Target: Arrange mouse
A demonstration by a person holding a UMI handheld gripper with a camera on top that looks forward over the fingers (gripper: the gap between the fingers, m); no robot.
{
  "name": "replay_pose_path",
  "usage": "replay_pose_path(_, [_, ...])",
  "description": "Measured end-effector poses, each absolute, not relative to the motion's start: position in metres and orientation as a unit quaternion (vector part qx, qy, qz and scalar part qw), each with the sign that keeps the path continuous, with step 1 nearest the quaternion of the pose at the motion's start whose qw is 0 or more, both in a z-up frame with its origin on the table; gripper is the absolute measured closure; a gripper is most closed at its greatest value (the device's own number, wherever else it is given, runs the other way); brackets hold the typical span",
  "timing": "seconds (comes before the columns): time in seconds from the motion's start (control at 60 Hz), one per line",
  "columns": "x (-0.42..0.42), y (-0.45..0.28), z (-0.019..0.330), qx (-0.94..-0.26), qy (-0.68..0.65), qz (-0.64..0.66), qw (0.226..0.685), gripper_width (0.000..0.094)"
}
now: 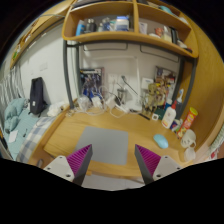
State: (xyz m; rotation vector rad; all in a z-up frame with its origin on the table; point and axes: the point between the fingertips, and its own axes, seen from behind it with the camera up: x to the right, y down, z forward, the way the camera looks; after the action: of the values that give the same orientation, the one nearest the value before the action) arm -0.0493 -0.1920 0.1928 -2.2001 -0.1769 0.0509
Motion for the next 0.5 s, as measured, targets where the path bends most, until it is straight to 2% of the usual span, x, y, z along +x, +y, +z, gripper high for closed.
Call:
replay_pose_path(0.2, [0.046, -0.181, 0.108, -0.911, -0.039, -0.004, 0.411, 0.0076])
replay_pose_path(0.367, [0.121, -0.152, 0.074, -0.899, -0.011, -0.018, 0.437, 0.008])
replay_pose_path(0.5, [0.165, -0.129, 0.042, -0.905, 0.005, -0.017, 0.426, 0.0088])
